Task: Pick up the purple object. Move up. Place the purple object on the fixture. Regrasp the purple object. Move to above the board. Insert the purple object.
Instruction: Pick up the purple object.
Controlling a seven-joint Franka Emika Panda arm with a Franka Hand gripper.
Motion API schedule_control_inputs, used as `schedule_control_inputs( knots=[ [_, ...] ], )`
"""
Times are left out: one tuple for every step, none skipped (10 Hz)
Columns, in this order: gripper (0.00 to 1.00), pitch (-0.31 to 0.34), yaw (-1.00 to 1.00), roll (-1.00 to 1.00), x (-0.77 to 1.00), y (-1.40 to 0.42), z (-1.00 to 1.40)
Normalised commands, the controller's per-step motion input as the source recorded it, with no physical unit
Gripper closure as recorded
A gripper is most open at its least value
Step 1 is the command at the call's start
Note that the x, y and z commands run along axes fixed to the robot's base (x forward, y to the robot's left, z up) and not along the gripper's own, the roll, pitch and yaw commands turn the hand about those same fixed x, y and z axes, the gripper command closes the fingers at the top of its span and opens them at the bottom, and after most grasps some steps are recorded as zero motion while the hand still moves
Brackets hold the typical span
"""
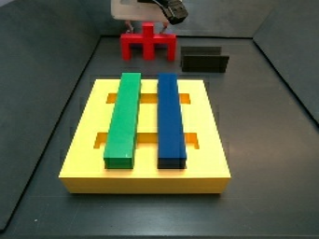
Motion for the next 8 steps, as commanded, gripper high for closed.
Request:
schedule_control_inputs(
  knots=[
    [0.0, -0.074, 0.0, -0.12, 0.0, 0.0, -0.38],
    [0.0, -0.06, 0.0, -0.12, 0.05, -0.04, -0.31],
    [0.0, 0.0, 0.0, -0.02, 0.0, 0.0, -0.03],
    [0.0, 0.0, 0.0, 0.0, 0.0, 0.0, 0.0],
    [1.0, 0.0, 0.0, 0.0, 0.0, 0.0, 0.0],
    [1.0, 0.0, 0.0, 0.0, 0.0, 0.0, 0.0],
    [1.0, 0.0, 0.0, 0.0, 0.0, 0.0, 0.0],
    [1.0, 0.0, 0.0, 0.0, 0.0, 0.0, 0.0]
  ],
)
